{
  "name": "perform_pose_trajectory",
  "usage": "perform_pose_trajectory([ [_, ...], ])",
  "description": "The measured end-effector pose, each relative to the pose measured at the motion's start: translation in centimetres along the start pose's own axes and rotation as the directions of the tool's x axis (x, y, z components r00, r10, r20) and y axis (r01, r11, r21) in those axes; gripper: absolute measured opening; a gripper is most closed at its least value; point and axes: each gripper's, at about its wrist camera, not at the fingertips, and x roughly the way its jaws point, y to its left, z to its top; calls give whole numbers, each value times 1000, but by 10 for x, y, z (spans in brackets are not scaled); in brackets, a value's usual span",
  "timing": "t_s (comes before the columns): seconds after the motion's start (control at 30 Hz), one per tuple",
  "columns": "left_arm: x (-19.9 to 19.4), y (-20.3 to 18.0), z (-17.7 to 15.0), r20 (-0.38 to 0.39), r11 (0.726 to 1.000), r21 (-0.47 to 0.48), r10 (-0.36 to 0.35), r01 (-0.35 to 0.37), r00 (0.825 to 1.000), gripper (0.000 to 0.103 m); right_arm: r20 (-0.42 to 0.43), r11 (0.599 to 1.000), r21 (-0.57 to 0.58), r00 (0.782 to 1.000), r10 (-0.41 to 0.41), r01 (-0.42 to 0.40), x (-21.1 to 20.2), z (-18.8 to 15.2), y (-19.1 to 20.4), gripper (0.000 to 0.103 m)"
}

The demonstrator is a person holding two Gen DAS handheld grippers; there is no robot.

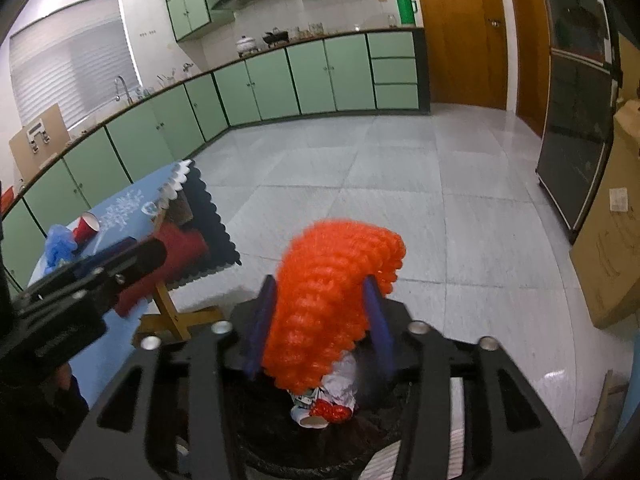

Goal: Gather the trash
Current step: 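Carry pad and orange net over the bin and open both grippers, then move both grippers back over the table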

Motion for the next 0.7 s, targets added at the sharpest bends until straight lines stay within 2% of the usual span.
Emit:
perform_pose_trajectory([
  [0.03, -1, 0, 0, 5, 1000, -1, 1, -1, 1000, 61, -4, 1000, 3, 1000, -4, 4, 2, -1, -1, 49],
  [0.17, -5, 6, 2, 12, 1000, -14, 7, -7, 1000, 61, -14, 1000, 11, 1000, -15, 15, 5, -3, -2, 63],
  [0.2, -6, 6, 3, 14, 1000, -17, 11, -11, 1000, 61, -14, 1000, 12, 1000, -15, 15, 5, -2, -2, 71],
  [0.3, -14, 16, 5, 24, 999, -35, 28, -27, 999, 62, -8, 1000, 13, 1000, -26, 26, 4, 0, 0, 87],
  [0.47, -35, 33, 7, 46, 996, -49, 72, -69, 996, 66, 31, 1000, -1, 999, 16, -16, -7, 8, 22, 89],
  [0.7, -82, 79, -1, 72, 978, -105, 187, -179, 980, 67, 78, 991, -60, 989, 124, -119, -17, 16, 73, 89],
])
